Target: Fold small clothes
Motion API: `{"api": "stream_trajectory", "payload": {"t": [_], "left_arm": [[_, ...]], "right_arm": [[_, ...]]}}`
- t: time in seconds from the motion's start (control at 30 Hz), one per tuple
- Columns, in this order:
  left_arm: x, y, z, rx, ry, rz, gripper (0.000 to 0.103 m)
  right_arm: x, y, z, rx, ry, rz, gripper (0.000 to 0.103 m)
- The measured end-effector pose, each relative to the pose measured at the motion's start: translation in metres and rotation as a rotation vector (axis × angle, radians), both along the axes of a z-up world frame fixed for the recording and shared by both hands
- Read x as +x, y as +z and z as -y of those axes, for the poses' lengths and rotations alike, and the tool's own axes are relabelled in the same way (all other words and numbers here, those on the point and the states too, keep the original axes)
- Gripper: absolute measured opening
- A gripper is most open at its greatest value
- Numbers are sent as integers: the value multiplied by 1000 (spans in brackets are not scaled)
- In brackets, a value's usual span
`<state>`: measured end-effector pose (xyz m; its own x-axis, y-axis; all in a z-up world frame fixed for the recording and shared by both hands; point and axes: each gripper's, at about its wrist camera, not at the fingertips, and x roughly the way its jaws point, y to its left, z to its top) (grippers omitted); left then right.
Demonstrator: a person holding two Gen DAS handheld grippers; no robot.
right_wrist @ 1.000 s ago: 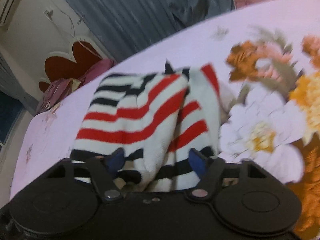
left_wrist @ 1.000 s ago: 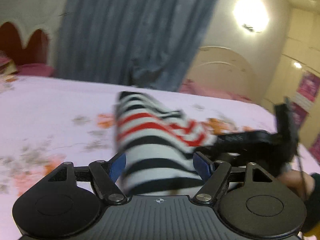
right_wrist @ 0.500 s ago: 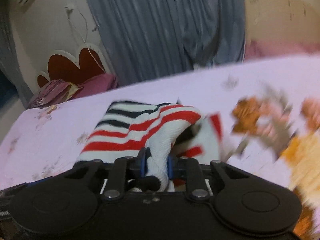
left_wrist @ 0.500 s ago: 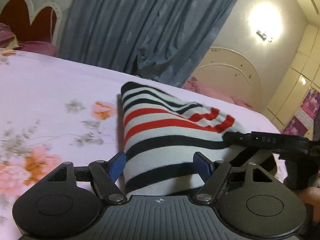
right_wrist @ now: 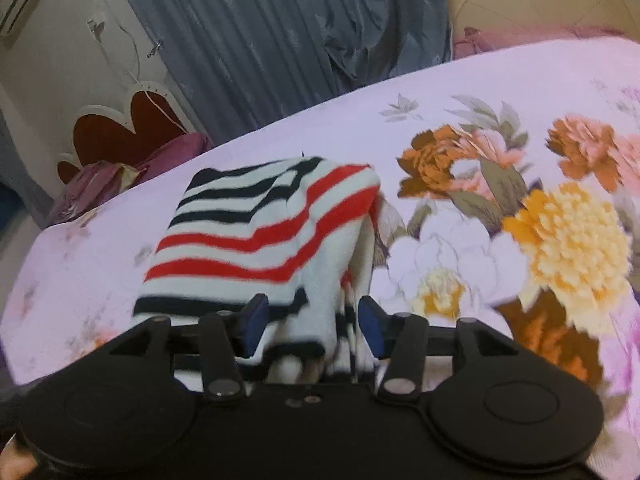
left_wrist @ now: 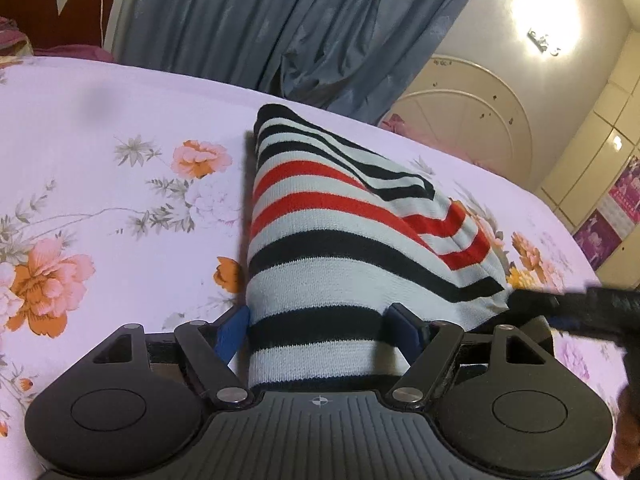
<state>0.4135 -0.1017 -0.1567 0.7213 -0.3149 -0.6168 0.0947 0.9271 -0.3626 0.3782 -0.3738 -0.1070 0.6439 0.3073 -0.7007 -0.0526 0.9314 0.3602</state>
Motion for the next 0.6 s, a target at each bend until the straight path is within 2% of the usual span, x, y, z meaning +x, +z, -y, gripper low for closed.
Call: {"api": "stream_trajectory", "payload": {"t": [0.03,0.1,0.17,0.2,0.23,0.3,0.43,0.6], "left_arm": [[1,1,-2,0,0,1,74],[1,2,-3,7,-3,6,74],[1,0,-2,17,-11,8,74],[2,-1,-2,17,-15,3,75],[3,-2,-1,17,-17,-5,76],[3,-2,-1,19,-7,-10,76],[1,10,2,52,-4,4,76],[-4,31,2,62,6,41,76]], "right_arm": [[-5,0,0,-10,2,-1,44],[-20,-2,-3,-32,0,2,28],[-27,-9,-5,-76,-6,2,20],[-29,-15,-5,-123,-27,7,25],[-28,-22,-1,-128,-41,-3,28],[-27,-29,7,-77,-72,-30,30],[-29,-8,-3,-125,-43,12,27],[-22,21,-13,-156,-24,108,31]]}}
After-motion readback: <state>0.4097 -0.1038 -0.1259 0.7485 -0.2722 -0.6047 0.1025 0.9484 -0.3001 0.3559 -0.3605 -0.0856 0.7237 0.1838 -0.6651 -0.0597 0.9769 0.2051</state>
